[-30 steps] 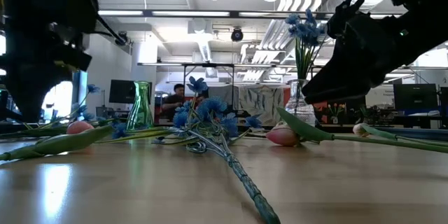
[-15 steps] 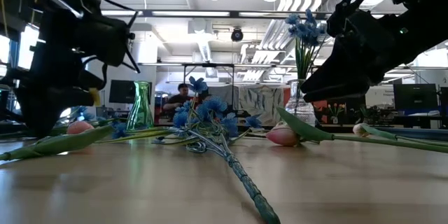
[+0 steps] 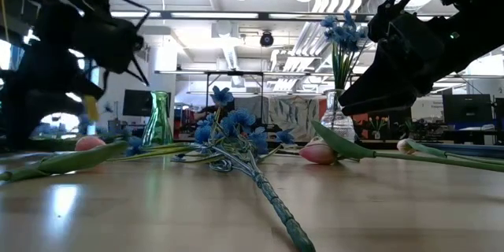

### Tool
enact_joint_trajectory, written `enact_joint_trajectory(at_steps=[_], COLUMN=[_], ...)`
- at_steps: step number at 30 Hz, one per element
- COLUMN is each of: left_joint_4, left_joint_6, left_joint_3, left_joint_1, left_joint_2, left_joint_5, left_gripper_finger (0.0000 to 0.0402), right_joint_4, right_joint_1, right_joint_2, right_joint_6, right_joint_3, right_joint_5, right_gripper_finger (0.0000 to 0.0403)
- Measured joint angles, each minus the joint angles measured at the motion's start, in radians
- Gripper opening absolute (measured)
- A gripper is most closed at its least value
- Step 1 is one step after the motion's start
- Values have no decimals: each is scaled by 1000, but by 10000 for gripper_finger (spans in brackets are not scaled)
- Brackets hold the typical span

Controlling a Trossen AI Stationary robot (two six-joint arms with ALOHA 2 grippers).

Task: Sort flowers into vase by color
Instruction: Put the middle left blue flowers into the transparent vase

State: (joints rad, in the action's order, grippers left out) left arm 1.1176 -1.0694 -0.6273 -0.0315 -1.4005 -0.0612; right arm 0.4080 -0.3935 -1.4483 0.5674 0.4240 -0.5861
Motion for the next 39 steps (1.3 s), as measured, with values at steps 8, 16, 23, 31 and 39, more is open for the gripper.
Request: enact_joint_trajectory(at_steps=[8, 16, 23, 31, 39], left_joint_4=[10, -218, -843, -1371, -1666], left_joint_6=[0, 95, 622, 1038, 1119], left_joint_3=[-83, -141, -140, -139, -139], left_joint_1=[-114, -267, -355, -332, -269], left_joint_2=[221, 408, 379, 170, 2], left_joint_5=[-38, -250, -329, -280, -158], left_gripper_finger=[3, 3, 3, 3, 3], right_joint_4=[-4, -1, 187, 517, 466], right_joint_1=[0, 0, 0, 1, 1], right_joint_2=[0, 0, 0, -102, -266], right_joint_6=[0, -2, -156, -380, -580], right_joint_3=[0, 0, 0, 51, 330], right_joint_5=[0, -1, 103, 212, 141], right_gripper_finger=[243, 243, 243, 243, 233])
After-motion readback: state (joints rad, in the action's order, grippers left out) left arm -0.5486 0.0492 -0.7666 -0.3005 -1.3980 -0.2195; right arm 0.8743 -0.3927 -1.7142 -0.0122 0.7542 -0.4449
